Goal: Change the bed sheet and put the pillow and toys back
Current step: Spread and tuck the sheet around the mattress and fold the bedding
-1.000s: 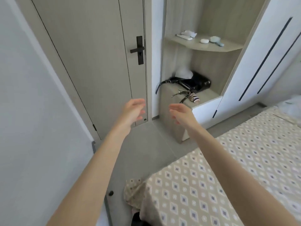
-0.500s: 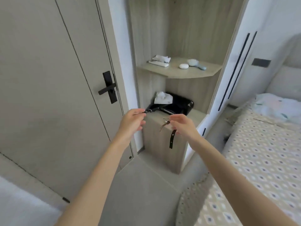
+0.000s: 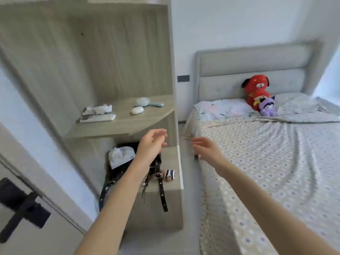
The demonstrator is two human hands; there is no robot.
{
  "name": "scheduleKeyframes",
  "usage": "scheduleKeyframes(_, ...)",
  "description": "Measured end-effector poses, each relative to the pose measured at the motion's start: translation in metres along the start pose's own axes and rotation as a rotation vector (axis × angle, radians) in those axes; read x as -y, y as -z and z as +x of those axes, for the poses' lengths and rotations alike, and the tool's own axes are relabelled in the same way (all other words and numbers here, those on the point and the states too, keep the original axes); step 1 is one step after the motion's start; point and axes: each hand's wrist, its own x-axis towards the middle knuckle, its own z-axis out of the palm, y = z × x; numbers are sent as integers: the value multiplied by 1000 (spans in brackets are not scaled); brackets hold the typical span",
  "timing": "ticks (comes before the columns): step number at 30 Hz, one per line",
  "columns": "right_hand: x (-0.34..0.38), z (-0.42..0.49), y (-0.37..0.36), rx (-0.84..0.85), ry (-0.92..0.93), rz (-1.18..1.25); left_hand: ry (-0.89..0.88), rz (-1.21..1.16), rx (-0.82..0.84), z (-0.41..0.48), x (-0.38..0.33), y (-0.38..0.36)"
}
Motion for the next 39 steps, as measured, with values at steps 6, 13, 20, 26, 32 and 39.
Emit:
scheduleKeyframes(6, -1, 35, 55, -246, -59, 1, -52, -11, 218, 70, -14, -56)
scheduleKeyframes(13, -29, 98, 128, -403, -107, 8, -74, 19, 401, 169, -3, -153)
scheduleKeyframes(20, -53, 170, 200, -451, -198, -19, -59, 46, 446, 273, -14, -253)
scheduleKeyframes(26, -67, 227, 243, -497, -239, -50, -43, 67, 502, 338, -15, -323)
scheduleKeyframes(32, -94, 308, 283, -555, -277, -78, -44, 59, 553, 424, -11, -404)
scheduleKeyframes(39, -110, 440, 323, -603, -311, -69, -55, 96, 637, 557, -10, -496)
